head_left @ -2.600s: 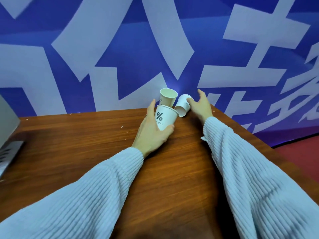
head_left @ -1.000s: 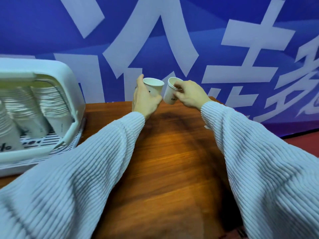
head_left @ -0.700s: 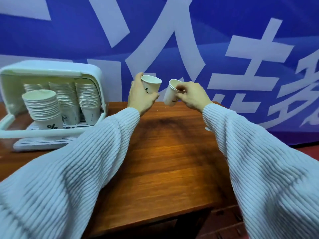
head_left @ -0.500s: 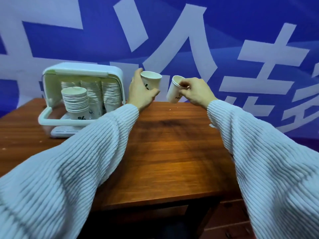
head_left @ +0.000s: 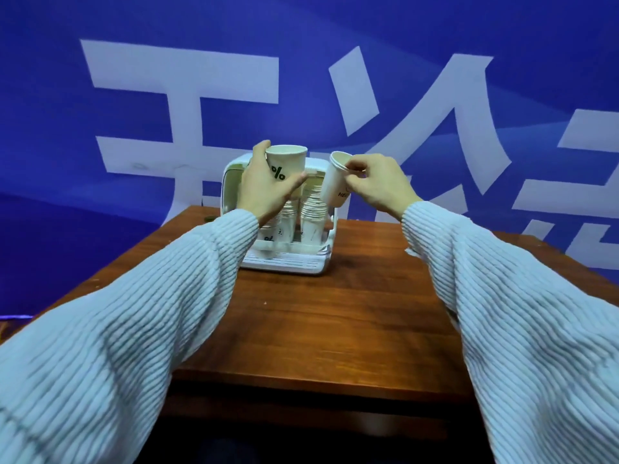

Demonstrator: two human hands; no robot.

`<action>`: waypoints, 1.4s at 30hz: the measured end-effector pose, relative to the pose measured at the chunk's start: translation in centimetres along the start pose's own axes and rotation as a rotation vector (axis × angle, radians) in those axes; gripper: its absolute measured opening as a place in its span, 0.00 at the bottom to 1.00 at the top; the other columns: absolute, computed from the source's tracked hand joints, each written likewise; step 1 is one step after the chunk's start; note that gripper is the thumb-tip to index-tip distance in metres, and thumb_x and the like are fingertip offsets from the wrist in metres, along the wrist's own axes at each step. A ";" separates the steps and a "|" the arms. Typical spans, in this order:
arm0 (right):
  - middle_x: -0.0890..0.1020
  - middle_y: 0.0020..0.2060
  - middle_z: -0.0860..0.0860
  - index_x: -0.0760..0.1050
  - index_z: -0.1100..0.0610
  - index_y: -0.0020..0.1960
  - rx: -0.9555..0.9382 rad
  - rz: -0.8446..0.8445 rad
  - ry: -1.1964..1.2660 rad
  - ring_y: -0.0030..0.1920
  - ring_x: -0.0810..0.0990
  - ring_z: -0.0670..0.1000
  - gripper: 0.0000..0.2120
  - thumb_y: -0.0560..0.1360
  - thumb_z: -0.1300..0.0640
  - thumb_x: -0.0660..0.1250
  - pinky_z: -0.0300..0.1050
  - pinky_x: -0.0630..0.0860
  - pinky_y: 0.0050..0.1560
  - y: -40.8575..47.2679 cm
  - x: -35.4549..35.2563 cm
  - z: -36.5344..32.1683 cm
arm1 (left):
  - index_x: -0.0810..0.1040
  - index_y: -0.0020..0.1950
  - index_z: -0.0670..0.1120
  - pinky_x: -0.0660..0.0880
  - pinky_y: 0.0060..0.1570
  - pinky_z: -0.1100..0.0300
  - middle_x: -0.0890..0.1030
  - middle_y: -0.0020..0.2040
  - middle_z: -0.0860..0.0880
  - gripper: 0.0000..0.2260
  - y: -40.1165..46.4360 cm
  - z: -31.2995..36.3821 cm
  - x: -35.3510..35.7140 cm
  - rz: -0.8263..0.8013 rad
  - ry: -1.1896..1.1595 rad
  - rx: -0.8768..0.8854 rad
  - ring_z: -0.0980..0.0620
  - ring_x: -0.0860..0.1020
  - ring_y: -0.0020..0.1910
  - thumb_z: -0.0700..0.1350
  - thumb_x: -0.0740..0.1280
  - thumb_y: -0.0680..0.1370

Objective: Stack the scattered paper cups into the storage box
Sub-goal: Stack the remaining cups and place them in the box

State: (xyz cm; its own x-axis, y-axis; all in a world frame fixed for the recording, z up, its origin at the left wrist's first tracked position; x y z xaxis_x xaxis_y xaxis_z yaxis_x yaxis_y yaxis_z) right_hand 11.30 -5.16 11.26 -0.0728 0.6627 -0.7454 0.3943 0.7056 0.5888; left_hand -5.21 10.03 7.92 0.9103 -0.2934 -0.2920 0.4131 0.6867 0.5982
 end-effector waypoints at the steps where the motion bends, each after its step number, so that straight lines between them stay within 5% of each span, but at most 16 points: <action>1: 0.85 0.47 0.49 0.81 0.51 0.51 -0.020 0.005 -0.003 0.50 0.81 0.54 0.10 0.74 0.55 0.63 0.55 0.79 0.53 0.4 0.4 -0.9 | 0.61 0.79 0.47 0.74 0.68 0.50 0.76 0.69 0.46 0.42 0.0 -0.6 -0.7 0.014 -0.004 -0.011 0.48 0.75 0.66 0.54 0.79 0.72; 8: 0.84 0.48 0.43 0.81 0.47 0.58 -0.118 0.058 0.146 0.52 0.81 0.51 0.12 0.77 0.57 0.65 0.49 0.77 0.54 2.7 3.8 -6.2 | 0.60 0.79 0.48 0.73 0.68 0.47 0.69 0.73 0.46 0.40 0.2 -3.9 -6.0 0.164 0.020 -0.096 0.46 0.72 0.68 0.48 0.75 0.71; 13: 0.87 0.53 0.47 0.83 0.47 0.60 -0.174 -0.014 0.131 0.55 0.83 0.52 0.13 0.78 0.55 0.67 0.54 0.78 0.60 4.1 7.3 -7.8 | 0.59 0.79 0.48 0.72 0.63 0.53 0.69 0.73 0.45 0.39 1.7 -5.5 -8.0 0.235 0.014 -0.113 0.46 0.72 0.67 0.47 0.75 0.73; 16: 0.87 0.57 0.49 0.84 0.50 0.64 -0.179 -0.065 0.121 0.59 0.83 0.51 0.15 0.79 0.59 0.68 0.44 0.75 0.65 4.6 8.9 -8.2 | 0.59 0.79 0.48 0.73 0.64 0.52 0.70 0.73 0.46 0.39 2.3 -5.9 -8.0 0.233 0.004 -0.111 0.46 0.72 0.68 0.48 0.74 0.73; 19: 0.85 0.62 0.52 0.82 0.53 0.66 -0.195 -0.182 0.069 0.63 0.82 0.53 0.16 0.80 0.61 0.67 0.48 0.74 0.69 5.2 10.5 -8.7 | 0.58 0.80 0.48 0.72 0.64 0.55 0.70 0.73 0.46 0.39 2.6 -6.3 -7.8 0.229 0.005 -0.106 0.46 0.72 0.68 0.49 0.75 0.73; 22: 0.83 0.65 0.55 0.79 0.53 0.70 -0.234 -0.392 -0.113 0.64 0.81 0.57 0.17 0.83 0.58 0.62 0.52 0.74 0.68 4.7 13.2 -8.9 | 0.56 0.80 0.51 0.74 0.67 0.48 0.70 0.73 0.46 0.41 2.8 -6.6 -7.7 0.216 -0.030 -0.067 0.46 0.72 0.68 0.50 0.74 0.73; 26: 0.70 0.74 0.61 0.69 0.52 0.77 -0.269 -0.375 -0.316 0.76 0.64 0.64 0.22 0.85 0.47 0.58 0.57 0.60 0.78 3.6 16.4 -8.2 | 0.61 0.78 0.50 0.75 0.62 0.52 0.71 0.70 0.47 0.35 3.3 -6.1 -7.3 0.183 0.003 0.017 0.49 0.72 0.65 0.48 0.74 0.74; 28: 0.54 0.81 0.60 0.70 0.50 0.76 -0.167 -0.363 -0.120 0.82 0.51 0.63 0.21 0.84 0.47 0.61 0.57 0.50 0.81 3.3 17.1 -7.9 | 0.64 0.76 0.48 0.75 0.61 0.54 0.71 0.69 0.47 0.33 3.7 -5.8 -6.9 0.171 0.003 0.029 0.50 0.72 0.64 0.47 0.75 0.74; 29: 0.54 0.82 0.61 0.73 0.52 0.74 -0.116 -0.367 0.023 0.82 0.51 0.62 0.20 0.84 0.50 0.64 0.54 0.51 0.81 3.2 17.4 -7.9 | 0.64 0.75 0.48 0.76 0.60 0.55 0.71 0.68 0.47 0.33 4.0 -5.8 -6.6 0.155 -0.001 0.027 0.49 0.72 0.63 0.46 0.75 0.74; 33: 0.79 0.62 0.53 0.71 0.57 0.68 0.033 -0.246 0.338 0.64 0.78 0.55 0.22 0.78 0.53 0.73 0.51 0.72 0.66 2.9 17.7 -7.6 | 0.66 0.72 0.48 0.76 0.57 0.56 0.73 0.67 0.47 0.30 4.8 -6.3 -5.1 0.063 0.012 0.005 0.48 0.74 0.63 0.47 0.76 0.74; 39: 0.77 0.64 0.54 0.56 0.52 0.72 0.171 -0.181 0.600 0.63 0.79 0.53 0.41 0.71 0.57 0.80 0.56 0.75 0.69 2.8 18.0 -5.9 | 0.67 0.74 0.51 0.74 0.63 0.45 0.72 0.67 0.48 0.33 4.0 -7.2 -3.5 -0.047 0.173 0.031 0.46 0.74 0.62 0.50 0.74 0.71; 42: 0.74 0.67 0.54 0.49 0.52 0.81 0.160 -0.188 0.680 0.65 0.78 0.52 0.48 0.73 0.67 0.75 0.54 0.75 0.70 2.9 18.4 -5.9 | 0.64 0.79 0.51 0.69 0.68 0.43 0.72 0.72 0.45 0.38 3.4 -7.9 -2.6 -0.187 0.432 0.075 0.42 0.71 0.69 0.61 0.65 0.70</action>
State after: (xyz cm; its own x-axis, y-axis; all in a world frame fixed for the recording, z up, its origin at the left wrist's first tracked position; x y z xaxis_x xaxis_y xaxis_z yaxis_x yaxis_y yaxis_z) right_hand 5.69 10.58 1.16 -0.6859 0.5803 -0.4391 0.4448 0.8118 0.3782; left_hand -6.34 18.41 4.82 0.7329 -0.0933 -0.6739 0.5843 0.5937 0.5533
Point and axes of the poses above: each hand's wrist, its own y-axis towards the middle knuckle, its own x-axis out of the palm, z = x × y, the point moved 5 cm from there along y, towards the middle knuckle
